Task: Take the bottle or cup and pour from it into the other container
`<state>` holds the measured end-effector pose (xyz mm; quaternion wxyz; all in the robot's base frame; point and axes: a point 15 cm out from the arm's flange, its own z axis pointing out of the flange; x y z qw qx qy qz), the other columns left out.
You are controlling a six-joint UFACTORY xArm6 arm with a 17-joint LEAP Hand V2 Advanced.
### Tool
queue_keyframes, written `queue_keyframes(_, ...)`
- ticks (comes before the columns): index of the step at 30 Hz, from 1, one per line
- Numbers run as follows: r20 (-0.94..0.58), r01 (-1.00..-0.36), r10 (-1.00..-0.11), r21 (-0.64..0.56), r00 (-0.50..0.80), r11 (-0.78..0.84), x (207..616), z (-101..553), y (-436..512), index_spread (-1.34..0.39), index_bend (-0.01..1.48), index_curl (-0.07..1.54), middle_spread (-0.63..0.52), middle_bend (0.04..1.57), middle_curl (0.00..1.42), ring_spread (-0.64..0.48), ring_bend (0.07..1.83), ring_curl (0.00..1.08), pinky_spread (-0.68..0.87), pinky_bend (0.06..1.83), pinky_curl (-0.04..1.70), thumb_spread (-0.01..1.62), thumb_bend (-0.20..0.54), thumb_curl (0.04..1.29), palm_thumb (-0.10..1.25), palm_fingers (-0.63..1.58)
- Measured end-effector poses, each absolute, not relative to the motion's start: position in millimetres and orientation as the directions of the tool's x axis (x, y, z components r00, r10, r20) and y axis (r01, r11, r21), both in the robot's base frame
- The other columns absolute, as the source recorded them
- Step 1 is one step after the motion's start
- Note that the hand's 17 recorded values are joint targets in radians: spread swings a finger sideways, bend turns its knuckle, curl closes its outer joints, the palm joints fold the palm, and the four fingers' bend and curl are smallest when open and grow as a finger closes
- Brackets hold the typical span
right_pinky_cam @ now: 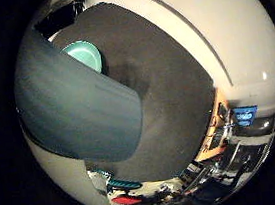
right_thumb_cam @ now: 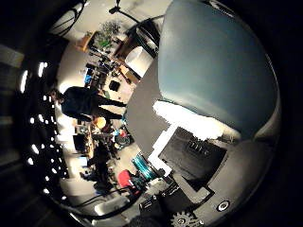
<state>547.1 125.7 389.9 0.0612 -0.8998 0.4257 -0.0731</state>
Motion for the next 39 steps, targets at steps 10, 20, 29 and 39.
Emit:
queue_keyframes(10, 0.313, -0.690, -0.659, -0.018, 0.684, -0.724, 553.2, 363.1, 162.0, -0.58, 0.27, 1.14, -0.27, 0.84, 0.96, -0.29, 1.10, 0.73, -0.51, 0.91, 0.91, 0.68, -0.032, 0.67, 0.87, 1.01)
queue_keyframes(20, 0.501, -0.606, -0.486, 0.099, 0.716, -0.790, 557.0, 359.2, 195.3, -0.59, 0.25, 1.15, -0.29, 0.82, 0.97, -0.30, 1.07, 0.73, -0.50, 0.91, 0.89, 0.66, -0.032, 0.68, 0.88, 1.02)
queue_keyframes(29, 0.638, -0.542, -0.309, 0.205, 0.705, -0.815, 562.6, 357.8, 223.4, -0.61, 0.23, 1.15, -0.30, 0.80, 0.97, -0.30, 1.05, 0.74, -0.51, 0.92, 0.86, 0.64, -0.032, 0.69, 0.88, 1.03)
queue_keyframes(39, 0.698, -0.508, -0.193, 0.277, 0.690, -0.815, 559.0, 346.2, 251.8, -0.63, 0.22, 1.15, -0.32, 0.78, 0.99, -0.31, 1.03, 0.74, -0.50, 0.92, 0.85, 0.62, -0.033, 0.70, 0.88, 1.04)
